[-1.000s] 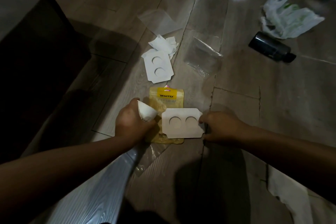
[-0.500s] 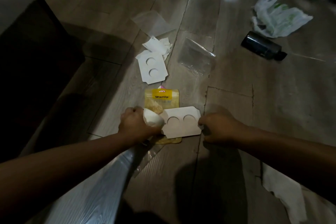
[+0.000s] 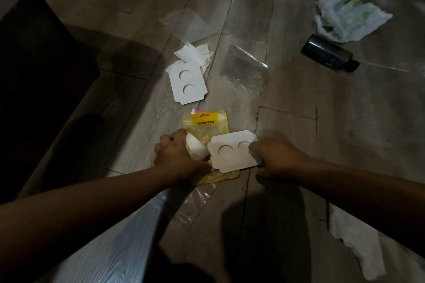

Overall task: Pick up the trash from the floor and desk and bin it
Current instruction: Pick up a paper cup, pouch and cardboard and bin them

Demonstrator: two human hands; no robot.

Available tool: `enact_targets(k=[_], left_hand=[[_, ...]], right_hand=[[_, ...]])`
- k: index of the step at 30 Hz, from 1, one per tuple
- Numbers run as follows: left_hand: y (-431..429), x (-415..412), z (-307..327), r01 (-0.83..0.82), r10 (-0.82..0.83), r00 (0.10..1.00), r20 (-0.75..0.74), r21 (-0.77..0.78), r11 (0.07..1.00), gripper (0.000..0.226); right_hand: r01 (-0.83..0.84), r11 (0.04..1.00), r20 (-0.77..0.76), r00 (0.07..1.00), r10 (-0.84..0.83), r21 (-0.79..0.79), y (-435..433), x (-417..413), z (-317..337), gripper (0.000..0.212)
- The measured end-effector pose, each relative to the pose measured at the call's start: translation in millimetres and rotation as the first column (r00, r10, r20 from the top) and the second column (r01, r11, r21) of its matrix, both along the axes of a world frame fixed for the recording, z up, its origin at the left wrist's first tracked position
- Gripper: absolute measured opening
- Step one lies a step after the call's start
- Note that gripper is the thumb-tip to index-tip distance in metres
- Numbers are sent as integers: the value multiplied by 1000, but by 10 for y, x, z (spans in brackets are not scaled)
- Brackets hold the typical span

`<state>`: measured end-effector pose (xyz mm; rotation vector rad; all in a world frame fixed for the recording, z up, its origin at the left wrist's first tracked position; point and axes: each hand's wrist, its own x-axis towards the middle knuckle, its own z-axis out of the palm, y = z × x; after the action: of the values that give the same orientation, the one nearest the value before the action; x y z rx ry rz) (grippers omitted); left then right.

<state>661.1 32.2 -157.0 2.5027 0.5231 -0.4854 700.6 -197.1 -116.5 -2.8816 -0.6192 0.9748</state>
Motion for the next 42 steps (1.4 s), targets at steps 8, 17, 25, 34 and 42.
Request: enact_targets(k=[8,17,25,34,42], left_hand=[[3,198,102,-14,10,996,-84,-48,999,97],[-82,225,102,53,-50,989,-136,19,998,103],[-257,245,166,-59,40,982,-184,-101,993,109],[-193,352,73,-200,147,979,-143,-502,841,95],[-108,334,65,-96,86,995,-43,-486,869,96]], right_hand=[[-39,997,116,993,31,72,22,169,-264,102],[-80,997,143,987,76,21,-37,284,-541,110],[-77,997,188,980,72,20,-89,256,-618,110],[-74,994,187,981,57,83,-107,273,-614,108],[-183,981,277,947,161,56,-133,313,-585,112]])
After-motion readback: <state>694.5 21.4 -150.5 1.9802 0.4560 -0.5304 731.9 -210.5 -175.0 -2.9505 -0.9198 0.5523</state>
